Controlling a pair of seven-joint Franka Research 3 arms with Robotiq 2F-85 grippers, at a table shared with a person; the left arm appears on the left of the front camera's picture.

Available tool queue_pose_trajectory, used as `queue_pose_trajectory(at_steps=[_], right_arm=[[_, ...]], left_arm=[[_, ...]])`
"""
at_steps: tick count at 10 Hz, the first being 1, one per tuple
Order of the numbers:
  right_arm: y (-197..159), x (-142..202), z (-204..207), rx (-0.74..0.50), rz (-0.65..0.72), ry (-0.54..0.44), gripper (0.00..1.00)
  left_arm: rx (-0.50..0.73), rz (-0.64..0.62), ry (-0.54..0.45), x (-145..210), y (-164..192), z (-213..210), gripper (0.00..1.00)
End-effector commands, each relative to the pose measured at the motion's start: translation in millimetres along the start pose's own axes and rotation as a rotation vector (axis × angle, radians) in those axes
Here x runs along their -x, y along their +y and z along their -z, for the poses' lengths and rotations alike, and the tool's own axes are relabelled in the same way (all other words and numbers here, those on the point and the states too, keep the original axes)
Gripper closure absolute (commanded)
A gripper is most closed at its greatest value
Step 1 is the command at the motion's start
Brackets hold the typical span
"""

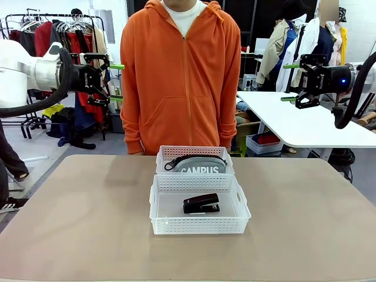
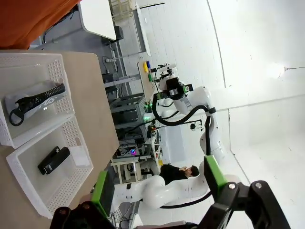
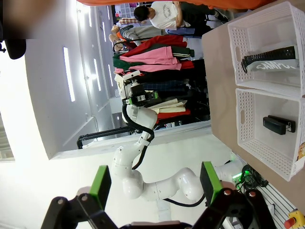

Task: Distribute items into two baskets.
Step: Place the picked Stapler into the Organizing basket as instructed by the person.

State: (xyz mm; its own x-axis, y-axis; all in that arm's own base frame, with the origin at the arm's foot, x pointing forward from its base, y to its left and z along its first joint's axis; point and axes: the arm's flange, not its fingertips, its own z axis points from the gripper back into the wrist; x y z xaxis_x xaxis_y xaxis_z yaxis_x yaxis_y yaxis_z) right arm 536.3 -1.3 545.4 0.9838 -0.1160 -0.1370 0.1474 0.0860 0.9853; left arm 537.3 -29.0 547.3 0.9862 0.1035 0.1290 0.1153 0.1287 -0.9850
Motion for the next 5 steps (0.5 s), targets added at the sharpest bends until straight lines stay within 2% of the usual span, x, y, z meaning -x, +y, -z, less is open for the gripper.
queue_pose_trajectory(at_steps=[1,5], right_arm=[[3.2,0.7,-0.4,-0.001,-0.010,0.001,0.00],[3.2,0.7,-0.4,-0.001,-0.010,0.001,0.00]], left_arm=[[0.000,-0.002,0.000,0.4,-1.2,-0.1,0.00],[0.000,-0.002,0.000,0.4,-1.2,-0.1,0.00]])
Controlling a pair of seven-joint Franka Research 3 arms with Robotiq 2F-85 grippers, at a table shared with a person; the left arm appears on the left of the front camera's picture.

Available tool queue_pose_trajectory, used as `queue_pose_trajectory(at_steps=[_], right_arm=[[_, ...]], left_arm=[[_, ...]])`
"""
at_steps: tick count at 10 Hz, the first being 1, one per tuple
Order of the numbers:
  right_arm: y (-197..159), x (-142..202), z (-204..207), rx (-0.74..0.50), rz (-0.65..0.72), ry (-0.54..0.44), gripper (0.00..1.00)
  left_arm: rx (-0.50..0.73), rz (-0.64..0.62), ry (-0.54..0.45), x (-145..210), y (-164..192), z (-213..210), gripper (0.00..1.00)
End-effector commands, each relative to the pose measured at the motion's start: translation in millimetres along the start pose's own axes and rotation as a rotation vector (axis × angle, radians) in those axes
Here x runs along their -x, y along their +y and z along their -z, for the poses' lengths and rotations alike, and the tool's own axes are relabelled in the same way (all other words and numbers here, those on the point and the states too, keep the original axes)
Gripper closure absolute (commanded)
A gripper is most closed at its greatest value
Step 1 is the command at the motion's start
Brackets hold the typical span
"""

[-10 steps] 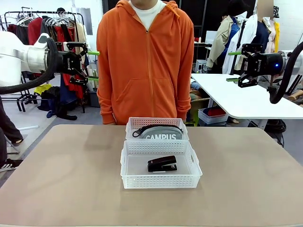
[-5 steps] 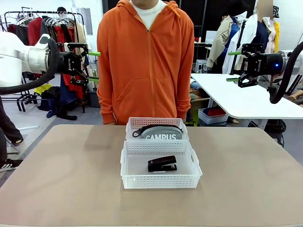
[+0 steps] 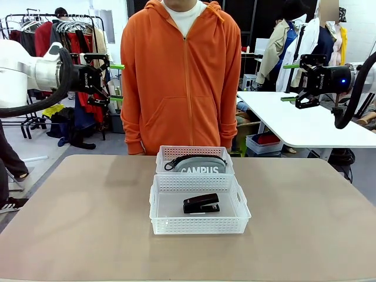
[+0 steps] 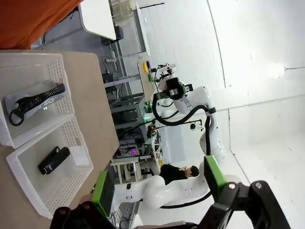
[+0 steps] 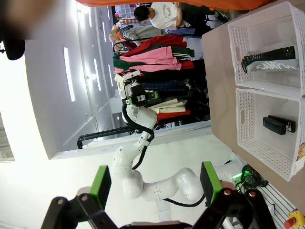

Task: Distribute items into two baskets.
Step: Place the picked Stapler into the Organizing basket as instructed by the person.

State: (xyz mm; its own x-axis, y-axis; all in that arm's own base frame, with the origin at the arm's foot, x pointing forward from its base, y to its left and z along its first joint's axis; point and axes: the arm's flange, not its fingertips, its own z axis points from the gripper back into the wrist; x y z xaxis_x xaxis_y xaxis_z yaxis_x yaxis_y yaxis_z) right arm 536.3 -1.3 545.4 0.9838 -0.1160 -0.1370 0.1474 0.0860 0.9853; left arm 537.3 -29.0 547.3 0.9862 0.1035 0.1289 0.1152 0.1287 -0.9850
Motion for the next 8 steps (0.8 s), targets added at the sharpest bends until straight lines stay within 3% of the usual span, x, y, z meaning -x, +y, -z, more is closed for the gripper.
queue_pose_trajectory(at_steps=[1,8], right_arm=[[3.2,0.7,-0.4,-0.001,-0.010,0.001,0.00],[3.2,0.7,-0.4,-0.001,-0.010,0.001,0.00]], left_arm=[[0.000,-0.002,0.000,0.4,-1.2,-0.1,0.00],[0.000,-0.002,0.000,0.4,-1.2,-0.1,0.00]])
